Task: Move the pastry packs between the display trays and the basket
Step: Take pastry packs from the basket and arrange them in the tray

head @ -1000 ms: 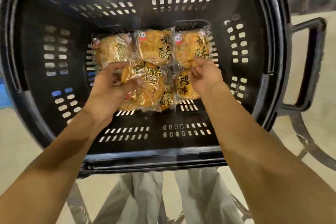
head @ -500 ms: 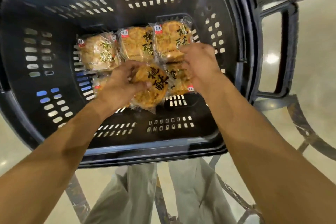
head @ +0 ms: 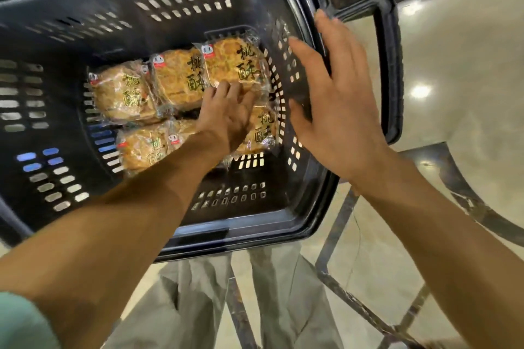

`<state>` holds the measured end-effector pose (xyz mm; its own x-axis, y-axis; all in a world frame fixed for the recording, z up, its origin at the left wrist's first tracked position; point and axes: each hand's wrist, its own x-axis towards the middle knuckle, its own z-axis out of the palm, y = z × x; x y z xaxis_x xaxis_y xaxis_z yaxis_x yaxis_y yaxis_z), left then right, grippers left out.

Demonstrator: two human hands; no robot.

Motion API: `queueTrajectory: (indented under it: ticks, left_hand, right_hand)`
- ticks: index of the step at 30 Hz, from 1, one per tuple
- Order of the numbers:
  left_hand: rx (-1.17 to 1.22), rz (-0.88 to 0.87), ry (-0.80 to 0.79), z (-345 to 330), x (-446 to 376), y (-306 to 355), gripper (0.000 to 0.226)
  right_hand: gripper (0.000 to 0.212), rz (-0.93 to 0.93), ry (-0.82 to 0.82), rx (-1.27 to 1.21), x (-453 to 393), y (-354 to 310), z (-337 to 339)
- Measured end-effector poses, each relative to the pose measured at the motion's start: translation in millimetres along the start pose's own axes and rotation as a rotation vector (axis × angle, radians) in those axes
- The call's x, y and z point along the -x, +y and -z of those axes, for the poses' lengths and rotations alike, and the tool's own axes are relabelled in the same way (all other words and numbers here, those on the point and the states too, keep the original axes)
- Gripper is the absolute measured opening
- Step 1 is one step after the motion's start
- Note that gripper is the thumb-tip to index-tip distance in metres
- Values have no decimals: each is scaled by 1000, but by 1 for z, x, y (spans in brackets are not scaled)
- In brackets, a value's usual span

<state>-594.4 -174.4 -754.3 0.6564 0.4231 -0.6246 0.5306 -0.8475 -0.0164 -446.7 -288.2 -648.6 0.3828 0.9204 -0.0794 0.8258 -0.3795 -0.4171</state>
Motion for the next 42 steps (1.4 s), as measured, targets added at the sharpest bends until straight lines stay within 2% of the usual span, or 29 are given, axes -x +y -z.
queueTrajectory:
  ticks: [2,5,8,13,18,21,24,27,29,32,36,39,42]
  left_hand:
    - [19,33,71,-7,6,6,73]
    - [4,84,-24,-20,8,1,104]
    - [14,139,-99,-25,3,-13,114]
    - [126,98,-112,-23,-8,-9,115]
    - [99,67,-33,-43,-19,-13,118]
    - [102,77,-78,-38,-21,-16,120]
    - [182,43,-130,-10,-2,-14,112]
    - [222,-14,-21,38,40,-9,94]
    - [268,-39,45,88,81,-6,87]
    - [290,-113,136,177,159,-1,79]
    - [266,-246,445,300,252,16,69]
    - [239,-376,650,393,290,50,62]
    - [287,-476,754,473,316,110,55]
  right_hand:
    - [67,26,-1,32,1,5,-6]
    - [70,30,11,27,2,7,-9]
    - [72,29,9,32,2,7,-10]
    - [73,22,-11,43,1,7,-9]
    - [74,20,-1,55,1,8,-12]
    - [74,35,1,65,3,9,-13]
    - [73,29,-13,91,2,7,-10]
    - [72,-13,-92,58,7,-6,10]
    - [71,-65,-131,46,17,-20,45]
    - [71,-208,-123,36,47,-46,141]
    - [66,-422,89,-20,107,-77,302]
    - [64,-448,248,15,151,-80,401]
    - [62,-476,403,8,189,-63,480]
